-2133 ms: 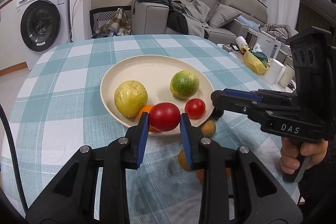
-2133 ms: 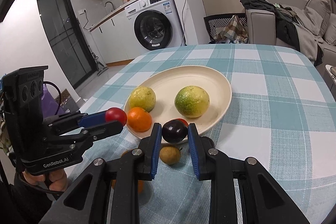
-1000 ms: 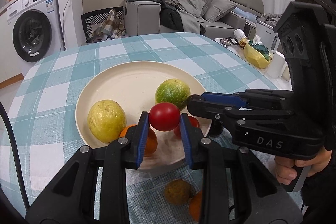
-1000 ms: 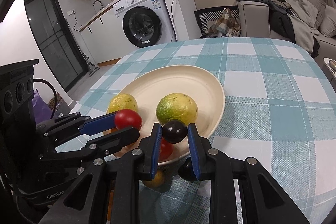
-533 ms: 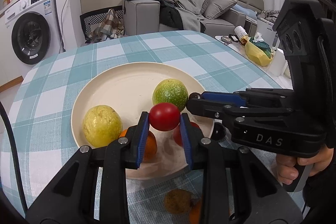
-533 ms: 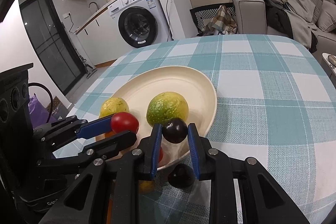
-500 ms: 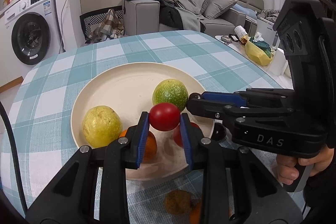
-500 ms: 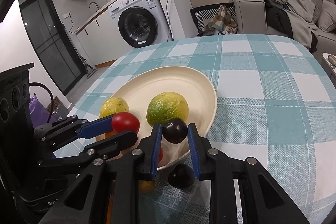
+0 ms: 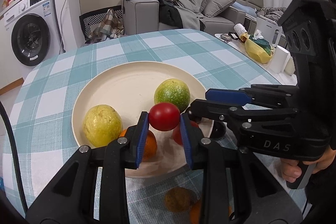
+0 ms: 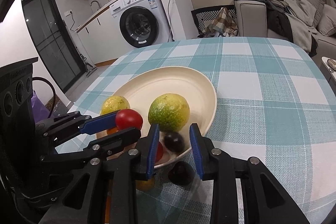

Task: Organize fruits
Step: 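Lower the tomato and plum onto the plate and open both tools, then withdraw both tools from the plate toward the remaining fruits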

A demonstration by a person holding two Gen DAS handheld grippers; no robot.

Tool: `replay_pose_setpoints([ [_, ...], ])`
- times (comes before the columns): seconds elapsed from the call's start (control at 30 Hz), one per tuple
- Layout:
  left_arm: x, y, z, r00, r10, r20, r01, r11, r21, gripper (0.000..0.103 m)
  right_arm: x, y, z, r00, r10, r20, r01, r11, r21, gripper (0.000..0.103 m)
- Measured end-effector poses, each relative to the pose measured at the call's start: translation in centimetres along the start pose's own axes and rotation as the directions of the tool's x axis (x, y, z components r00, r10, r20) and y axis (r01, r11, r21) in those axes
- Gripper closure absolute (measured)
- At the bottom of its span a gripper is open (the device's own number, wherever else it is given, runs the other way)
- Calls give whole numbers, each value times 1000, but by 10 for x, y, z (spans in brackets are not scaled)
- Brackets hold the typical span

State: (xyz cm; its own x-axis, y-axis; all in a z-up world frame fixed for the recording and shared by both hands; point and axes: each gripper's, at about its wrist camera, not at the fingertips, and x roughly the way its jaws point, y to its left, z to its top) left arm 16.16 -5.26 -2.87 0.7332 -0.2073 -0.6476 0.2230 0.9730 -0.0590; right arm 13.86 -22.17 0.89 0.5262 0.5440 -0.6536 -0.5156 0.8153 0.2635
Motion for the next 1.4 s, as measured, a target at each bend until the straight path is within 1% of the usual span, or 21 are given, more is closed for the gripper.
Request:
replay_pose_setpoints([
  [0.1, -2, 1, -1, 1000, -4, -2, 4, 1000, -11, 74, -4, 1, -2, 1000, -20, 0, 20, 1000, -16, 69],
  [0.17, -5, 1, -1, 1000, -10, 1, 10, 1000, -12, 64, -7, 1, -5, 1000, -31, 1, 31, 999, -26, 69],
  [0.2, -6, 2, -2, 1000, -16, 2, 16, 1000, -13, 61, -8, 1, -5, 999, -35, 3, 35, 999, -30, 67],
  [0.27, -10, 2, -4, 1000, -19, 3, 19, 1000, -18, 49, -13, 0, -7, 999, -47, 10, 47, 998, -33, 65],
  [0.3, -12, 3, -5, 1000, -18, 6, 19, 1000, -24, 45, -15, -1, -8, 999, -48, 13, 48, 998, -33, 60],
  [0.33, -15, 5, -6, 1000, -16, 9, 17, 999, -31, 38, -17, -1, -9, 999, -48, 15, 49, 998, -33, 58],
  [0.37, -17, 5, -7, 1000, -15, 9, 15, 999, -36, 31, -19, -1, -10, 999, -51, 17, 51, 998, -35, 52],
  [0.43, -24, 7, -10, 1000, -10, 18, 10, 999, -39, 24, -25, -1, -12, 997, -71, 27, 72, 997, -42, 48],
  [0.47, -27, 8, -12, 1000, 0, 20, 1, 999, -39, 20, -28, 0, -13, 996, -85, 34, 86, 995, -44, 42],
  [0.5, -29, 9, -13, 1000, 8, 23, -7, 999, -41, 20, -29, -1, -14, 995, -90, 39, 92, 995, -44, 33],
  [0.6, -39, 15, -17, 999, 19, 27, -17, 997, -69, 15, -37, -3, -17, 995, -82, 56, 84, 996, -32, 20],
  [0.63, -42, 17, -19, 999, 18, 32, -16, 997, -79, 9, -39, -3, -18, 995, -83, 60, 85, 996, -31, 19],
  [0.67, -46, 19, -20, 999, 22, 37, -18, 996, -85, 0, -41, -2, -19, 994, -87, 64, 89, 996, -32, 16],
  [0.73, -54, 22, -24, 998, 32, 55, -26, 995, -96, 1, -44, -1, -19, 993, -95, 70, 97, 995, -37, 9],
  [0.77, -57, 23, -25, 998, 26, 56, -20, 995, -102, 1, -45, -1, -20, 993, -98, 69, 101, 994, -38, 4],
  [0.8, -60, 25, -27, 998, 19, 55, -13, 994, -111, 1, -46, 0, -21, 993, -100, 68, 103, 994, -40, 1],
  [0.87, -66, 25, -32, 998, 20, 52, -14, 993, -118, 1, -46, 1, -23, 993, -104, 61, 107, 993, -48, 1],
  [0.93, -69, 24, -36, 998, 37, 51, -31, 994, -108, 1, -46, 2, -26, 992, -113, 59, 116, 992, -55, 1],
  [0.97, -71, 24, -38, 998, 49, 49, -44, 993, -107, 1, -44, 1, -26, 992, -116, 52, 119, 991, -57, 1],
  [1.03, -73, 24, -42, 998, 50, 42, -45, 992, -114, 1, -43, 1, -28, 993, -119, 29, 120, 991, -63, 1],
  [1.4, -62, 30, -49, 998, 56, 8, -54, 989, -140, 1, -38, 5, -37, 988, -151, -30, 147, 982, -117, 0],
])
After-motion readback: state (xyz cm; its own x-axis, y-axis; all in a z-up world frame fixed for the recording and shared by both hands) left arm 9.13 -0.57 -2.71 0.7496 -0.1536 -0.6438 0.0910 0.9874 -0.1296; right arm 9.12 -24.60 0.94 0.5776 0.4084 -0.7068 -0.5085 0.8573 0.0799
